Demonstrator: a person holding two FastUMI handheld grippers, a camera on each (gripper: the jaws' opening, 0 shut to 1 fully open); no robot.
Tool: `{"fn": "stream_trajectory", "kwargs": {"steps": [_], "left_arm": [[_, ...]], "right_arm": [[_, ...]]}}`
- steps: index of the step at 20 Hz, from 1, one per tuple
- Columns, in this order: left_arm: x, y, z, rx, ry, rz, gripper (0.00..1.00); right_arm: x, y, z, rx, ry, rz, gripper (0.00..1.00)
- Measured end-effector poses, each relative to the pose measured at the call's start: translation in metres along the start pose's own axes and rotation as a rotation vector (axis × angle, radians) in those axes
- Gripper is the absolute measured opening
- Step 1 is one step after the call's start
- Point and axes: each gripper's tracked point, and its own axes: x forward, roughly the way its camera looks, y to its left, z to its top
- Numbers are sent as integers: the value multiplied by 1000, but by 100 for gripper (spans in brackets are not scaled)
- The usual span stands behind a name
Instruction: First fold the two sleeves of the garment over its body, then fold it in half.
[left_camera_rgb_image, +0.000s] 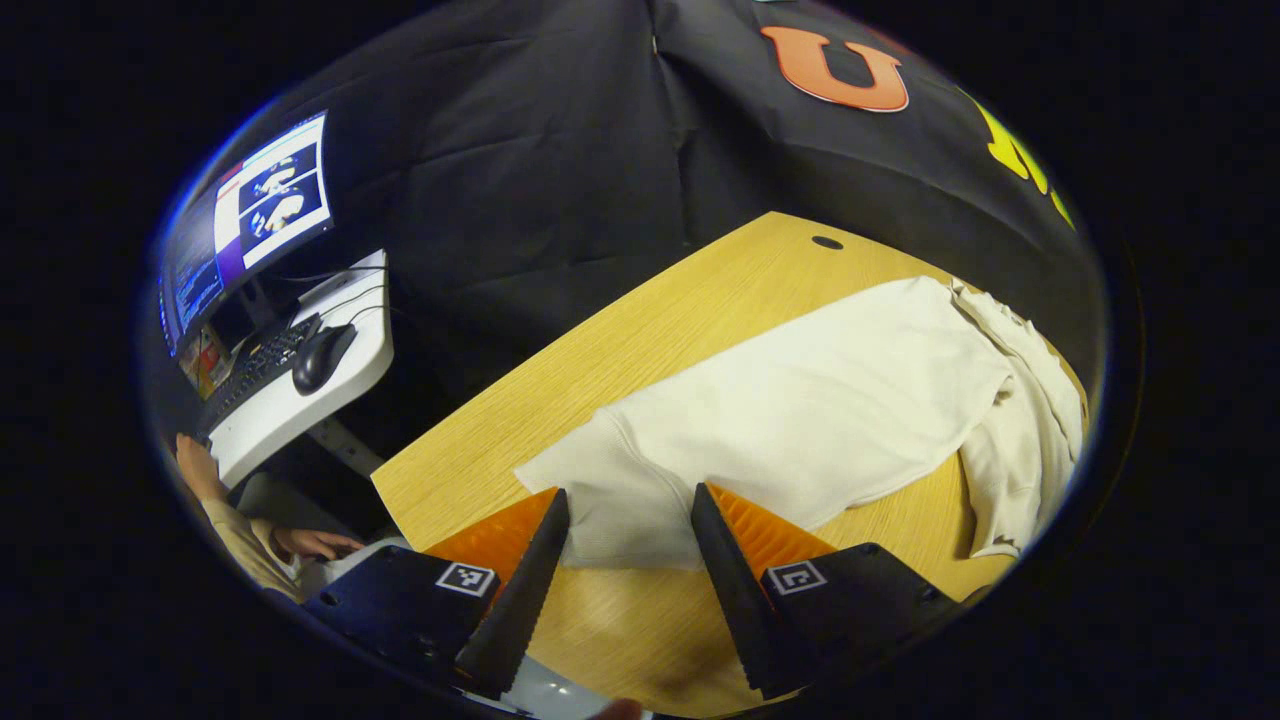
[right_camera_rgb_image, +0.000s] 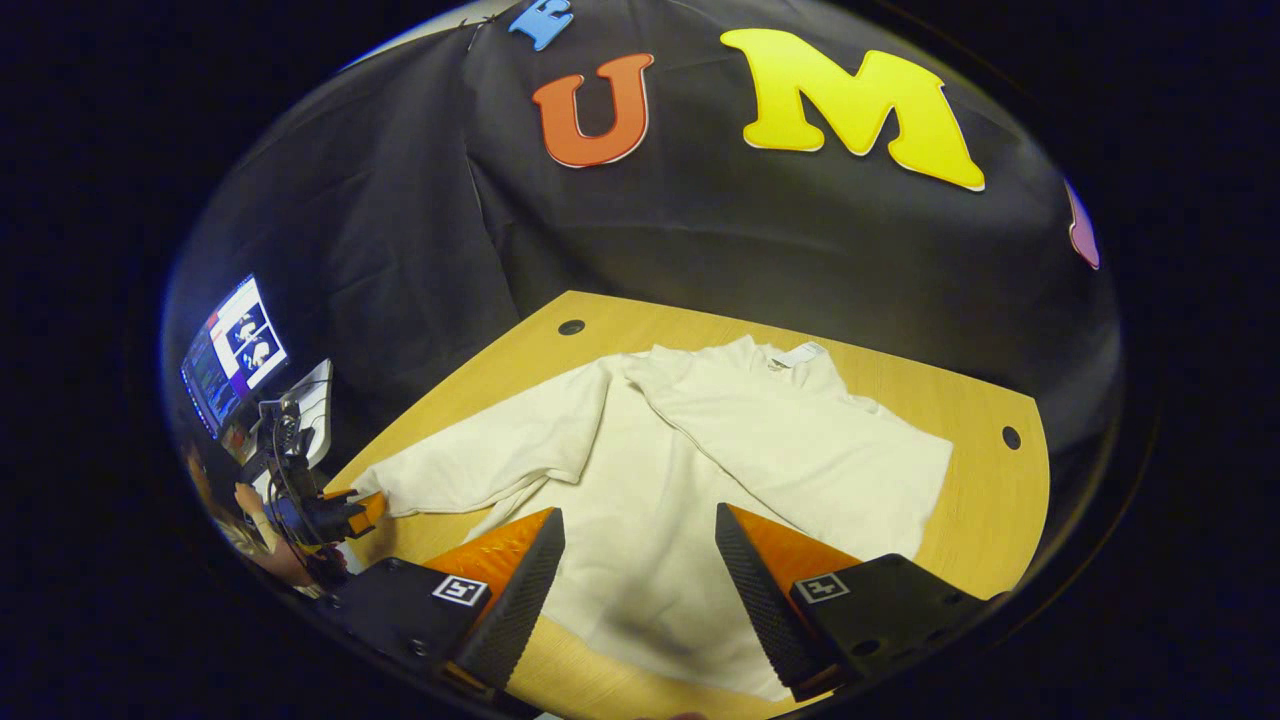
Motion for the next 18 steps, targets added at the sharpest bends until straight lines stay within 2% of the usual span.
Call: {"fn": "stream_trajectory", "kwargs": {"steps": [1, 2, 4, 6, 8, 10, 13, 18], "left_arm": [[3, -7, 1, 25, -4, -18, 83], [3, -15, 5, 50, -9, -30, 70], [0, -18, 5, 90, -14, -16, 38], [3, -22, 8, 70, -24, -43, 24], [1, -29, 13, 3, -17, -110, 12], [-7, -30, 37, -37, -45, -146, 7], [-16, -40, 78, -82, -87, -194, 6], [-28, -75, 145, -88, -164, -263, 6]], "right_arm": [[-2, 0, 0, 0, -1, 0, 95], [-3, 0, 1, -2, -3, -1, 96], [-5, 1, 2, -3, -6, 5, 96], [-6, 2, 1, 4, -10, 8, 96], [-11, 1, 0, 19, -16, 8, 94], [-16, -6, 0, 34, -32, -6, 94], [-28, -19, -2, 77, -52, -29, 96], [-57, -54, -2, 135, -108, -86, 94]]}}
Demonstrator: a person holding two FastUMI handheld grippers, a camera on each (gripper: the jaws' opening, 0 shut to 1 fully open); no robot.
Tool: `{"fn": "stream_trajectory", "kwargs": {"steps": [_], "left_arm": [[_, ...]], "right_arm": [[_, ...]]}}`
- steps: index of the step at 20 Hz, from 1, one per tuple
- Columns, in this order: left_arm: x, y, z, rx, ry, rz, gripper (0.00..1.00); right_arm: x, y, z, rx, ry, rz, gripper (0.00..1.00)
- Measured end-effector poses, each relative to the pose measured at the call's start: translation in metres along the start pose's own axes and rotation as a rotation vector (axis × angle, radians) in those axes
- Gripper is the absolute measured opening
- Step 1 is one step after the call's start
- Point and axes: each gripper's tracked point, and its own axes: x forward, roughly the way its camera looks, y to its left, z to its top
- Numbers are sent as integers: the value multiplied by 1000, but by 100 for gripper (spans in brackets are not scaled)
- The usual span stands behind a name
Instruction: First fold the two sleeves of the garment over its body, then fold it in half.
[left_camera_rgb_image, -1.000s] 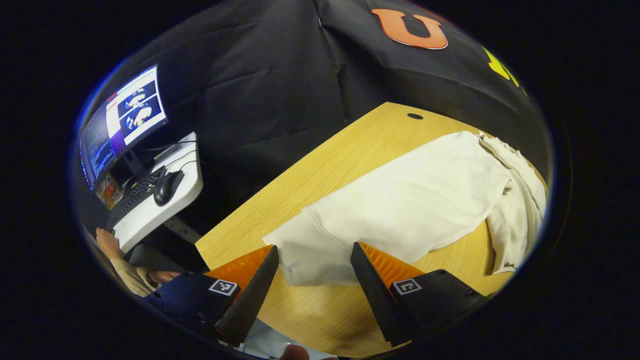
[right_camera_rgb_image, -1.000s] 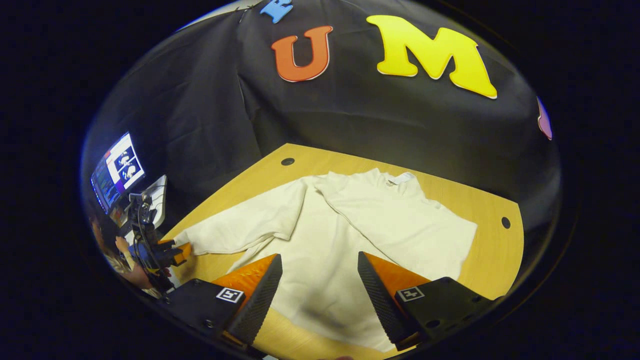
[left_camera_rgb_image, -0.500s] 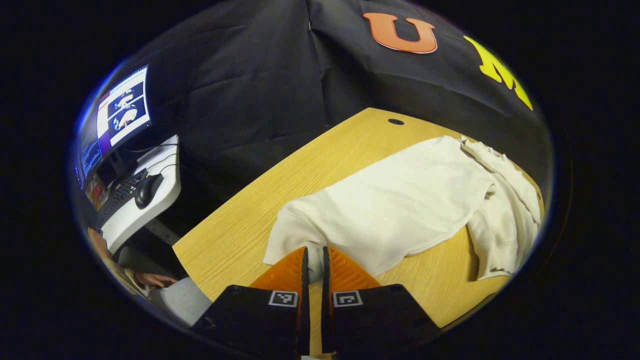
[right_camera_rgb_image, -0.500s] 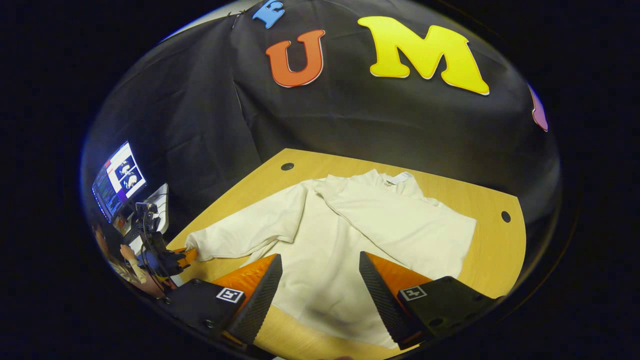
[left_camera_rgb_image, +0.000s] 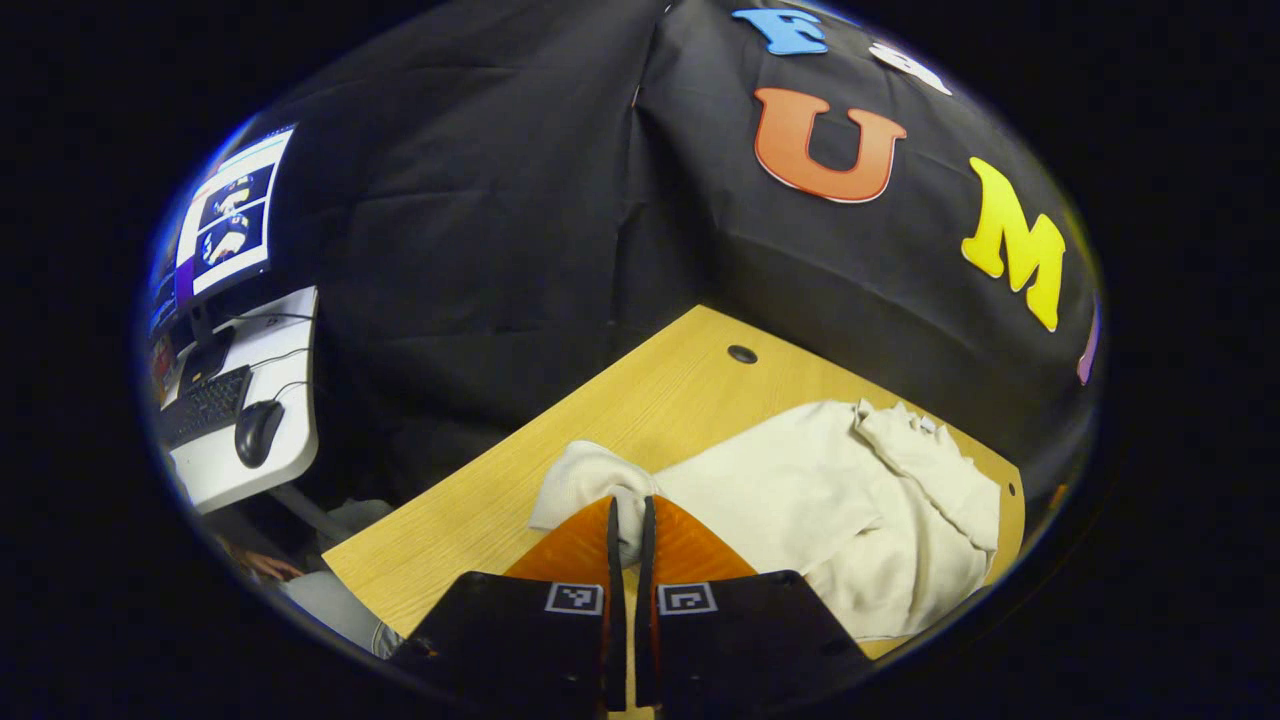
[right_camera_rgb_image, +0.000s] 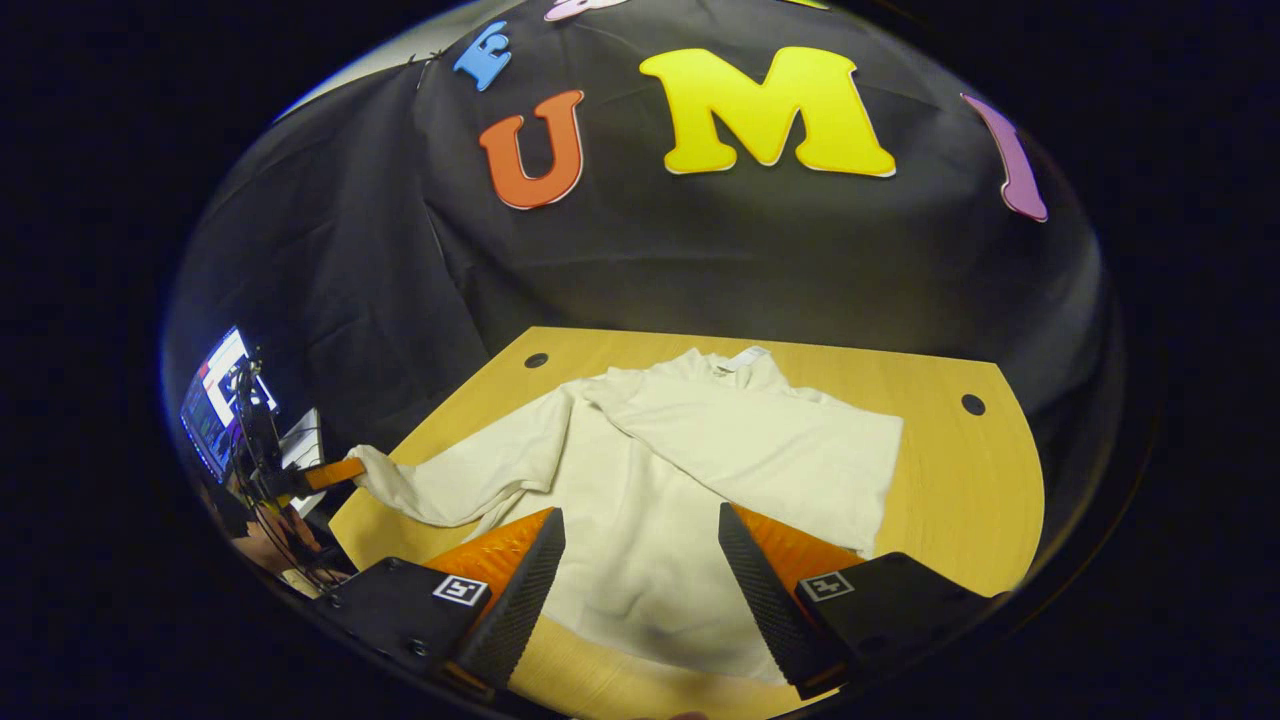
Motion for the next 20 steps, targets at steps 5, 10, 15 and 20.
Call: {"fn": "stream_trajectory", "kwargs": {"steps": [5, 10, 15, 20], "left_arm": [[15, -64, 64, 59, -80, -115, 6], [28, -140, 132, 196, -173, -215, 6], [29, -245, 176, 365, -244, -366, 6], [21, -384, 146, 528, -230, -570, 6]], "right_arm": [[-42, -45, 7, 2, -62, -76, 96], [-72, -76, 6, 21, -110, -131, 96], [-96, -108, 2, 59, -155, -198, 97], [-125, -141, -3, 76, -185, -283, 97]]}}
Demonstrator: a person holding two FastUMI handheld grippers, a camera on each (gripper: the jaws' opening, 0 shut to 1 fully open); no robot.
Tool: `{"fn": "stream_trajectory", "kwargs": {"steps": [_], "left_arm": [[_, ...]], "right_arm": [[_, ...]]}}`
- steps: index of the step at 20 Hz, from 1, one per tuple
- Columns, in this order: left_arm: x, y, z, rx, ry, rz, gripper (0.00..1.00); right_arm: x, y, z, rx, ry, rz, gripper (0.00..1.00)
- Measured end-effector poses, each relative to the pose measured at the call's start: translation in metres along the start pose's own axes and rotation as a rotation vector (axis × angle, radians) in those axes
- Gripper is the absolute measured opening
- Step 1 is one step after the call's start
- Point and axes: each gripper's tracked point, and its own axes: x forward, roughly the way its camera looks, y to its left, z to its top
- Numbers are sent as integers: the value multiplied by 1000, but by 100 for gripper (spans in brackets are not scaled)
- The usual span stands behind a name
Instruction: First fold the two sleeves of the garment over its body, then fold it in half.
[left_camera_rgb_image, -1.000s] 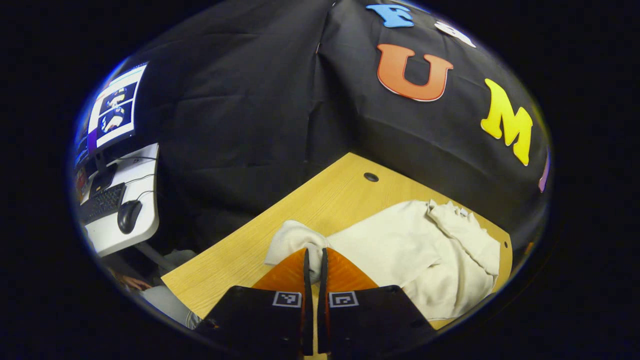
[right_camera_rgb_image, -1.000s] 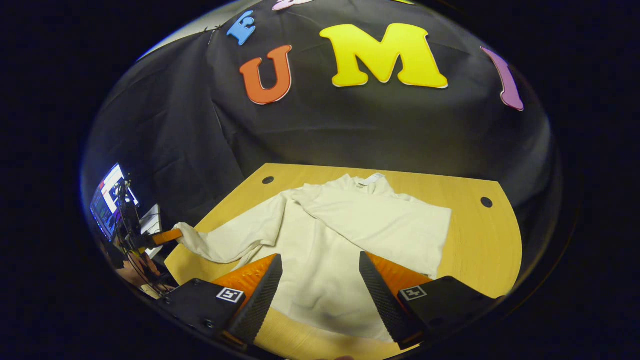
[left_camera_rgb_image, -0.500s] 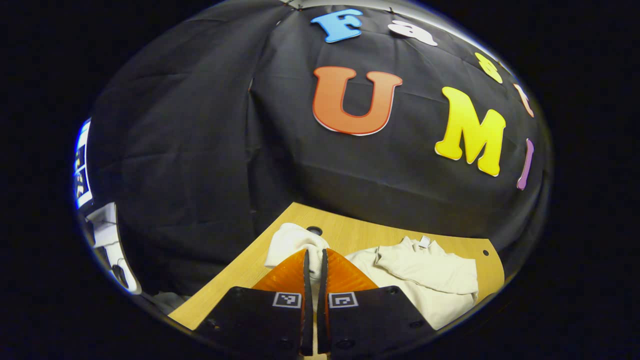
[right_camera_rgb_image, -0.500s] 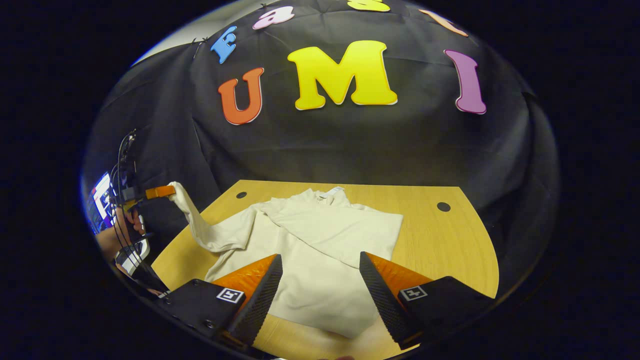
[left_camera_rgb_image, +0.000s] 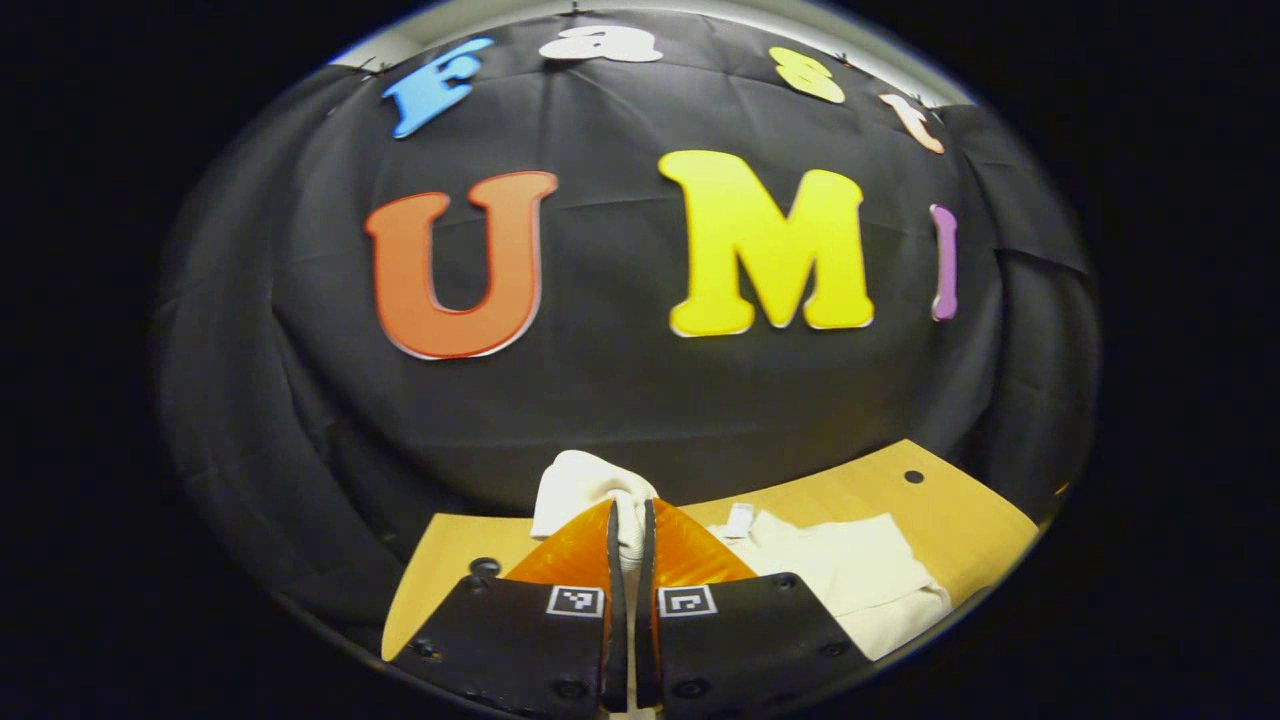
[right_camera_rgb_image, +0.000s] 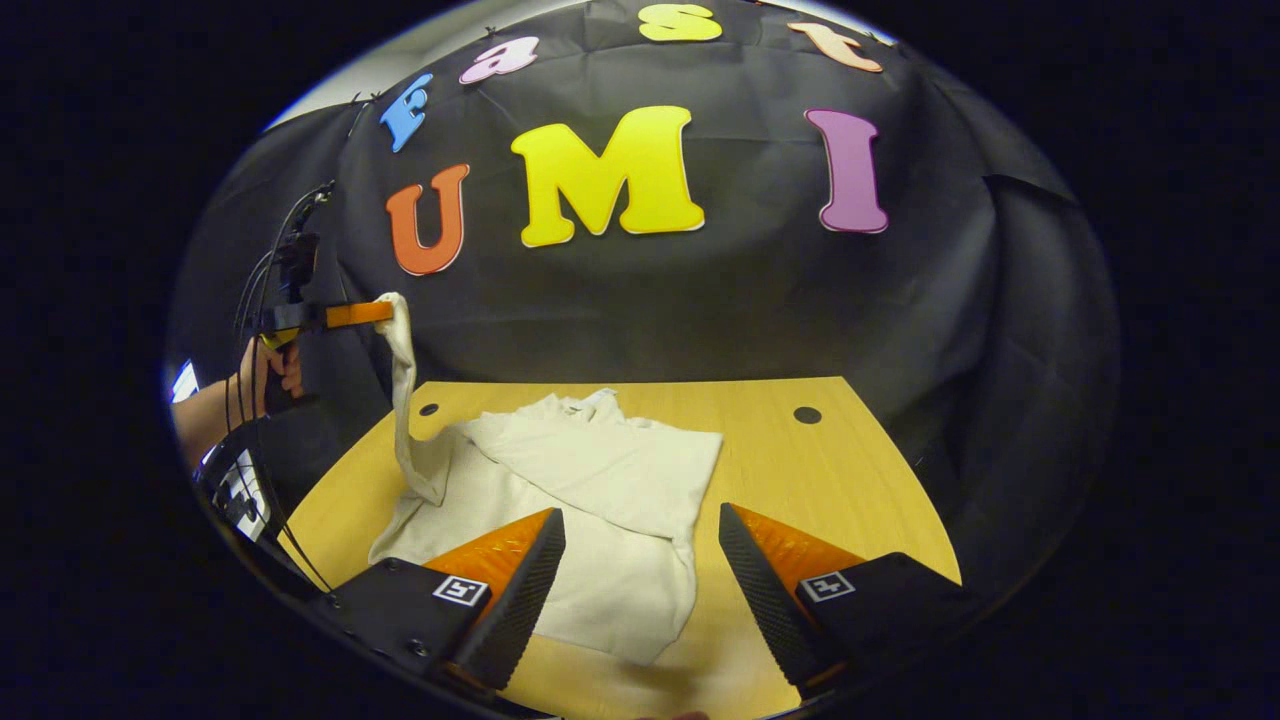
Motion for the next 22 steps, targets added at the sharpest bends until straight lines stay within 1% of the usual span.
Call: {"fn": "stream_trajectory", "kwargs": {"steps": [1, 2, 3, 4, 5, 7, 9, 11, 13, 16, 17, 18, 19, 20, 21, 22], "left_arm": [[11, -27, 0, 20, 11, -44, 6], [23, -54, -5, 35, 27, -78, 6], [31, -79, -10, 52, 48, -107, 6], [41, -106, -20, 67, 70, -140, 6], [49, -138, -30, 85, 91, -173, 6], [71, -181, -60, 140, 140, -218, 6], [92, -218, -99, 199, 191, -251, 6], [108, -242, -137, 259, 257, -259, 6], [116, -264, -166, 301, 309, -280, 7], [125, -294, -188, 366, 341, -318, 9], [121, -304, -199, 385, 345, -319, 10], [118, -312, -198, 400, 351, -312, 12], [125, -312, -197, 415, 360, -299, 12], [126, -314, -197, 430, 365, -291, 14], [126, -318, -198, 430, 359, -301, 18], [125, -322, -194, 427, 349, -309, 28]], "right_arm": [[-5, -9, -1, 4, -4, -18, 97], [-9, -20, -1, 6, -6, -38, 94], [-14, -28, -3, 10, -8, -58, 94], [-19, -38, -5, 20, -6, -80, 97], [-25, -46, -8, 33, -1, -99, 97], [-31, -59, -16, 63, 9, -139, 97], [-43, -70, -27, 79, 26, -172, 97], [-53, -83, -33, 88, 36, -205, 97], [-63, -93, -40, 98, 48, -237, 97], [-75, -104, -52, 116, 71, -270, 97], [-76, -106, -55, 121, 76, -277, 97], [-76, -106, -56, 124, 80, -280, 97], [-78, -107, -57, 124, 81, -282, 97], [-79, -107, -58, 121, 82, -282, 97], [-79, -107, -59, 117, 83, -282, 97], [-77, -106, -59, 114, 84, -276, 97]]}}
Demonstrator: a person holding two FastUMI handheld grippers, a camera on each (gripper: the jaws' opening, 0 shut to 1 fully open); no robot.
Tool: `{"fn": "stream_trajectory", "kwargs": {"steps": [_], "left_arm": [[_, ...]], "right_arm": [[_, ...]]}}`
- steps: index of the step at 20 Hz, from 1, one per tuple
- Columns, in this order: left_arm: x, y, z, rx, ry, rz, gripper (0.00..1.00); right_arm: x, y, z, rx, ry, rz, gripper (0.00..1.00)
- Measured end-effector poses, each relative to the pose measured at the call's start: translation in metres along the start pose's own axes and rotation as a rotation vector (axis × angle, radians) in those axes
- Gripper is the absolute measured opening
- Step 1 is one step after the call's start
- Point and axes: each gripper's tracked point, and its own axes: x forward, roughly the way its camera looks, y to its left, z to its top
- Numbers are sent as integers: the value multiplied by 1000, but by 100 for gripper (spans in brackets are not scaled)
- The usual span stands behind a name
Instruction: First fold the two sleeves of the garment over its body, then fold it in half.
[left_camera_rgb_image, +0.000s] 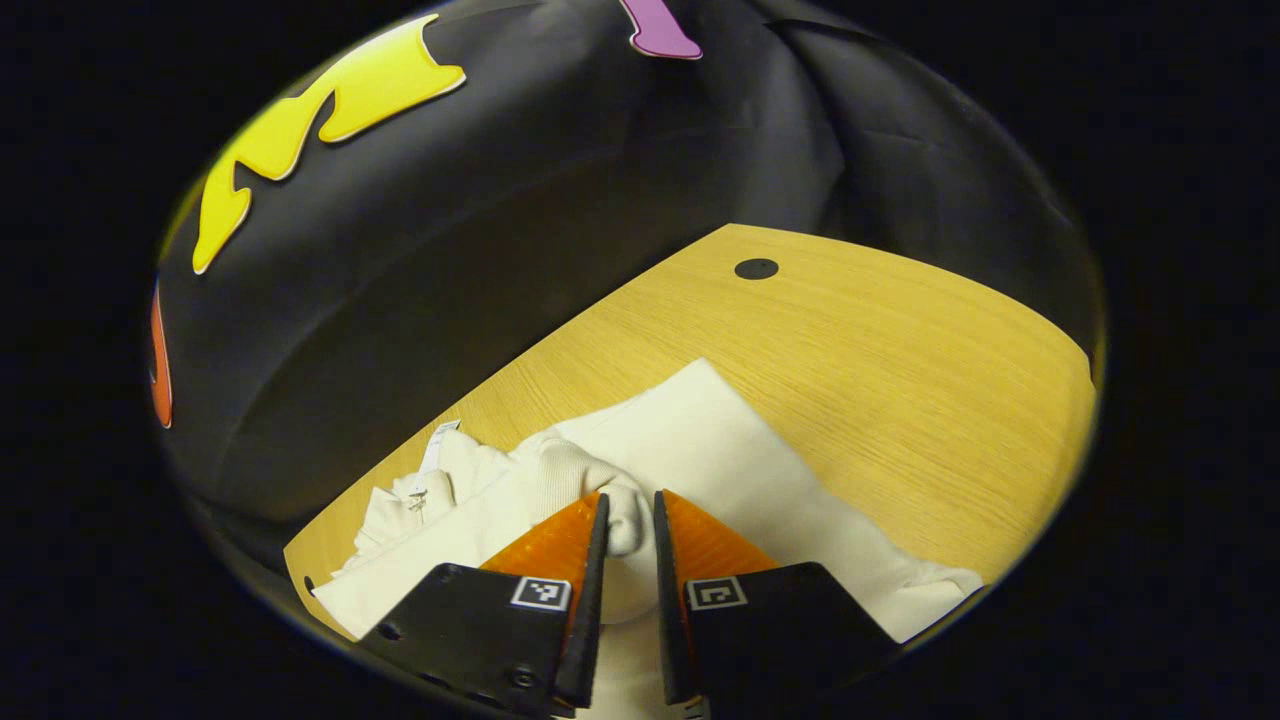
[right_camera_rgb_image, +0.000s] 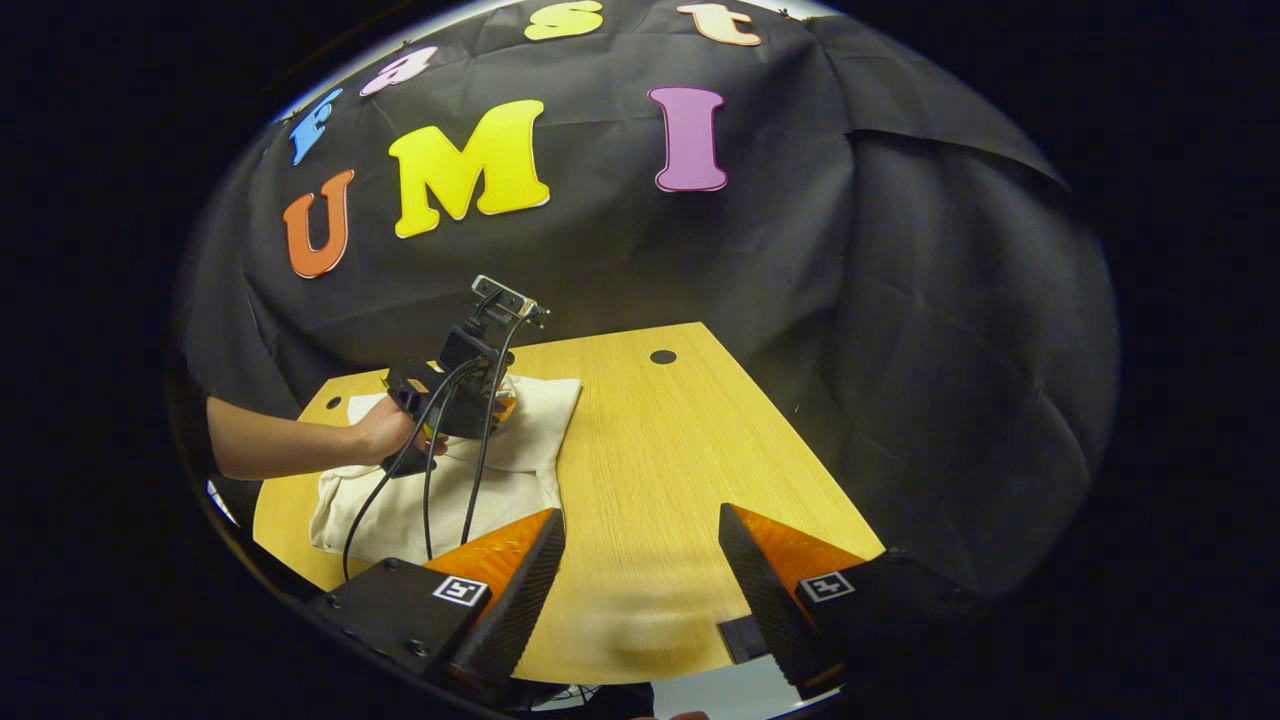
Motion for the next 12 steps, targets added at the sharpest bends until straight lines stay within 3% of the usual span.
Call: {"fn": "stream_trajectory", "kwargs": {"steps": [1, 2, 4, 6, 7, 12], "left_arm": [[-6, -2, 7, -3, -22, -10, 31], [-12, -5, 15, -5, -50, -14, 51], [-29, -9, 25, -25, -86, -20, 74], [-53, -6, 32, -66, -134, -15, 83], [-67, -1, 35, -89, -159, -4, 80], [-153, 31, 37, -232, -248, 64, 88]], "right_arm": [[1, 2, 0, -4, 0, 6, 96], [3, 6, 3, -8, -2, 16, 97], [10, 15, 11, -27, -15, 35, 97], [16, 23, 22, -47, -40, 57, 94], [19, 29, 29, -52, -51, 70, 96], [35, 68, 54, -74, -99, 150, 94]]}}
